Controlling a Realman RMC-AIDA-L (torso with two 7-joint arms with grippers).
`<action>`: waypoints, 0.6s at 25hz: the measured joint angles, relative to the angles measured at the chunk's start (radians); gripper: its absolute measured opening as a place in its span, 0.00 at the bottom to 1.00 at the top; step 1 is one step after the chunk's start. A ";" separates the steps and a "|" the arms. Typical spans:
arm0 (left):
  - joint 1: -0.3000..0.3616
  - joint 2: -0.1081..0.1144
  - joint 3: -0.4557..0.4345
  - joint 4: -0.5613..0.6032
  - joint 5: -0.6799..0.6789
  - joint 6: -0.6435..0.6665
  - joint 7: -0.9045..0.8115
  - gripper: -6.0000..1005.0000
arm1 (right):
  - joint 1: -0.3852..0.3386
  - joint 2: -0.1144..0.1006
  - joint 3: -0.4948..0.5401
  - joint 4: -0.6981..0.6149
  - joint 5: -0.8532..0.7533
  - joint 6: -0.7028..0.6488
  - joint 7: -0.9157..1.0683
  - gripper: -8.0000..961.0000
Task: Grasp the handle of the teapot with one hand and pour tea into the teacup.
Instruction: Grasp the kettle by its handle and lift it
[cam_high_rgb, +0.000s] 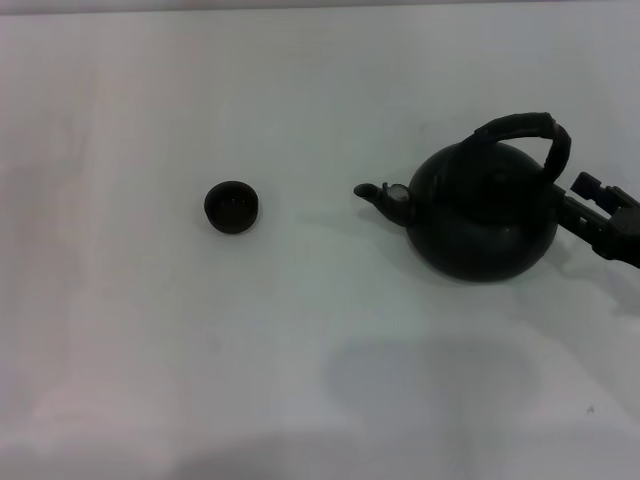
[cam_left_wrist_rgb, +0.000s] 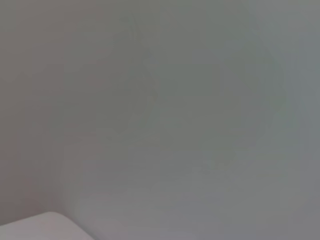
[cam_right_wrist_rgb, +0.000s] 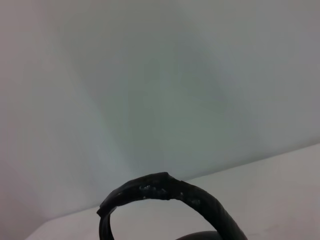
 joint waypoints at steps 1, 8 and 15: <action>0.000 0.000 0.000 0.000 0.000 0.000 -0.001 0.87 | 0.002 0.001 0.000 0.000 0.000 0.003 -0.003 0.86; 0.005 0.000 0.000 0.000 0.000 -0.001 -0.002 0.87 | 0.030 0.005 0.003 0.000 -0.001 0.037 -0.035 0.83; 0.007 -0.001 0.000 0.000 0.000 -0.008 -0.004 0.87 | 0.073 0.004 0.004 0.005 -0.002 0.091 -0.036 0.80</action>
